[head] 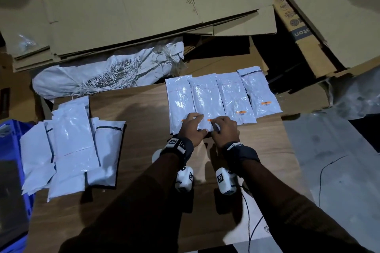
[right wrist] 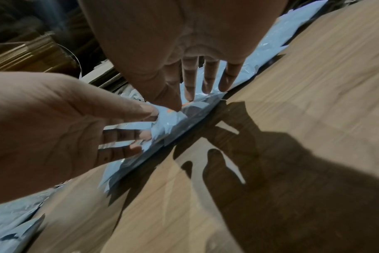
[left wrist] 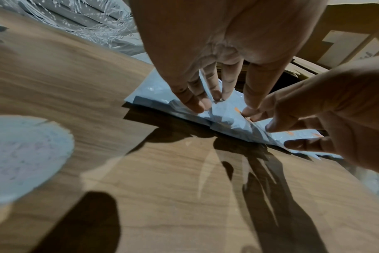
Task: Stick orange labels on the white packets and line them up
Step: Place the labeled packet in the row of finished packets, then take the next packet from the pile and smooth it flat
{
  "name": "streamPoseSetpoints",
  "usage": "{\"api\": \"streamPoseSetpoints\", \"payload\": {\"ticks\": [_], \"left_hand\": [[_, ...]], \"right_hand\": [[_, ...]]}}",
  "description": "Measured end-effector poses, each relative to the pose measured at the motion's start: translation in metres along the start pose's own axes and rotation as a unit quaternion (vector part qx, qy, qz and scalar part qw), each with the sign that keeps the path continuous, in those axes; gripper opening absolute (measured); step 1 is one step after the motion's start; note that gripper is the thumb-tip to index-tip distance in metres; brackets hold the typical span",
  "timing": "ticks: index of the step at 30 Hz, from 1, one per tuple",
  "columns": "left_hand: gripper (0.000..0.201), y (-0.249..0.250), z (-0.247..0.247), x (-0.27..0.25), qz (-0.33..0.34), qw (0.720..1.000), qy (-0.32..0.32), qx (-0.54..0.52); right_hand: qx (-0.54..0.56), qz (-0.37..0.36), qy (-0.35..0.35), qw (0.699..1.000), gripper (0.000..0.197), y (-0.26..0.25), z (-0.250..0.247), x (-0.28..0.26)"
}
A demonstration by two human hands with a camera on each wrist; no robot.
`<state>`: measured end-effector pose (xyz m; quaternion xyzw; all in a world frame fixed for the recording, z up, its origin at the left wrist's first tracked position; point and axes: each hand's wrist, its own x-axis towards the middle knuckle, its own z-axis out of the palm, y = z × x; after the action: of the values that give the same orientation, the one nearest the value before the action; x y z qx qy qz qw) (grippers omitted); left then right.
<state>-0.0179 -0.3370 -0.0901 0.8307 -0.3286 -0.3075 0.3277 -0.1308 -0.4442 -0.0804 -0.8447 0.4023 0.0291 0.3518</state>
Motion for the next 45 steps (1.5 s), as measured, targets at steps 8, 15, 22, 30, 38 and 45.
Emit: {"api": "streamPoseSetpoints", "payload": {"ticks": [8, 15, 22, 30, 38, 45], "left_hand": [[0.058, 0.005, -0.011, -0.005, -0.001, 0.999, -0.003, -0.05], [0.039, -0.027, -0.047, -0.057, 0.017, 0.993, 0.074, -0.089], [0.025, -0.123, -0.126, -0.149, -0.077, 0.962, 0.228, -0.128], [0.037, -0.207, -0.219, -0.22, -0.116, 0.918, 0.38, -0.008], [0.035, -0.228, -0.238, -0.237, -0.136, 0.949, 0.278, -0.052], [0.02, -0.22, -0.225, -0.243, -0.095, 0.966, 0.204, -0.127]], "right_hand": [[0.003, -0.02, 0.011, 1.0, 0.057, 0.004, -0.003, -0.001], [0.101, -0.1, 0.01, 0.99, 0.037, -0.041, 0.016, -0.027], [0.121, -0.196, -0.163, 0.959, 0.023, -0.139, 0.086, -0.071], [0.086, -0.225, -0.233, 0.942, 0.047, -0.24, 0.185, -0.093], [0.105, -0.165, -0.212, 0.958, 0.053, -0.279, 0.234, -0.102], [0.264, -0.144, -0.045, 0.952, 0.06, -0.261, 0.205, -0.123]]}}
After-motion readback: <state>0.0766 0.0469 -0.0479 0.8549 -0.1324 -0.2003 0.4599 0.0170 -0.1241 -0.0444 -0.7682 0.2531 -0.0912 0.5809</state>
